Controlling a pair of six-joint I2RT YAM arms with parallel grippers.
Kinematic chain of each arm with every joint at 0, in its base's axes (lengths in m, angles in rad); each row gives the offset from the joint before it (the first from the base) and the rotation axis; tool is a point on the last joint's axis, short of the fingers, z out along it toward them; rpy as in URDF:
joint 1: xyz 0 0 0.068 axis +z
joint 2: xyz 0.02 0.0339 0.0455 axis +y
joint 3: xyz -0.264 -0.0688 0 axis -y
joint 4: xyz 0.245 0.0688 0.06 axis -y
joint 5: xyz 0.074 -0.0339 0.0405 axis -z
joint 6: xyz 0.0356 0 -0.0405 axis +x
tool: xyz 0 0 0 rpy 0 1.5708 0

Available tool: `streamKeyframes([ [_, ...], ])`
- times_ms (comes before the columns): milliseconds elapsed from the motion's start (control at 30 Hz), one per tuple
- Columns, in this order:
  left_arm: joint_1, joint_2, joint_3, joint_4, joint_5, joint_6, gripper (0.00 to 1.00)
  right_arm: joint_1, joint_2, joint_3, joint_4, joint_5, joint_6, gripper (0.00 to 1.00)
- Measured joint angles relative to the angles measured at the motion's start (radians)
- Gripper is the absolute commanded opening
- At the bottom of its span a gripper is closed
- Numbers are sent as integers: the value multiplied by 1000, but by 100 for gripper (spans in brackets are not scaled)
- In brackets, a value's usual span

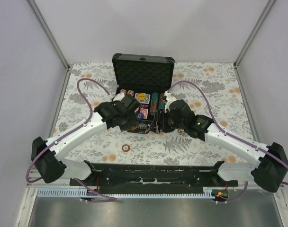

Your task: Pack up texas hold em set

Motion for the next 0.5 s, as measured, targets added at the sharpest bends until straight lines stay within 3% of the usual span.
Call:
streamKeyframes([
  [200,0,57,228,-41,-2,-35,5,42,-72,-68,176,1,24,80],
  [500,1,97,358,-68,12,-134,2,87,-86,-83,412,95,36,79],
])
